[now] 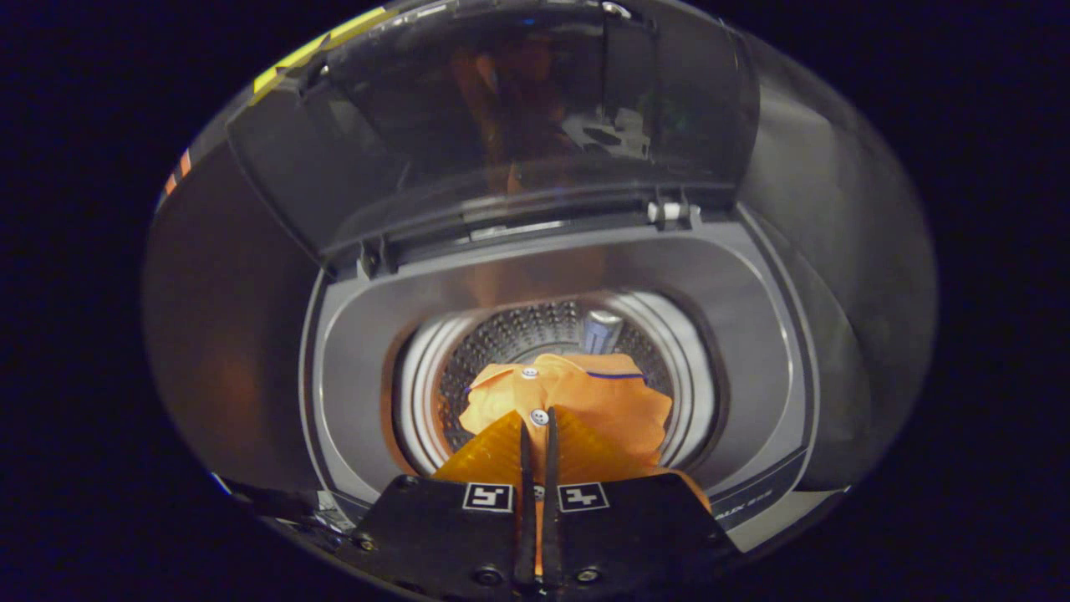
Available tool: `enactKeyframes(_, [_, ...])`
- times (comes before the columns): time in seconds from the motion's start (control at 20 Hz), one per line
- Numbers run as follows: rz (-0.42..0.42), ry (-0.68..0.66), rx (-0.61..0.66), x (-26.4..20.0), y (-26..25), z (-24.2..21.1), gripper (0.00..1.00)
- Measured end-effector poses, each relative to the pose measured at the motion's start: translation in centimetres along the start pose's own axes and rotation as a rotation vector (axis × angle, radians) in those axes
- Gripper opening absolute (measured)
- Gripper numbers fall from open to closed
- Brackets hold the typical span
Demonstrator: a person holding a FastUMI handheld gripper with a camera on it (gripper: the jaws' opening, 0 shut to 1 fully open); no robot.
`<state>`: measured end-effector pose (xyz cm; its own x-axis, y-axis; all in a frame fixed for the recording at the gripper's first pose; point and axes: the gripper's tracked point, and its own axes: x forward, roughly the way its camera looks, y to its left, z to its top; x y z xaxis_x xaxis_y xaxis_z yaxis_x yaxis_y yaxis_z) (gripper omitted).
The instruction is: Put the clothes into the washing machine and then close the washing machine lid.
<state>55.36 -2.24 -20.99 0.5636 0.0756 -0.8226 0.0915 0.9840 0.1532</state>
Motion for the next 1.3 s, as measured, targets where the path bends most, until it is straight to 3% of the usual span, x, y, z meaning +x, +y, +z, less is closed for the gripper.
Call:
enactKeyframes(0.5, [-0.014, 0.057, -0.022, 0.4, 0.0, -0.8, 0.12])
enactKeyframes(0.75, [-0.043, 0.025, -0.007, -0.4, -0.3, -1.0, 0.51])
enactKeyframes(0.9, [-0.065, 0.007, 0.023, -1.3, -0.5, -1.5, 0.67])
enactKeyframes(1.3, [-0.104, -0.075, -0.053, -5.0, 0.2, -2.6, 0.66])
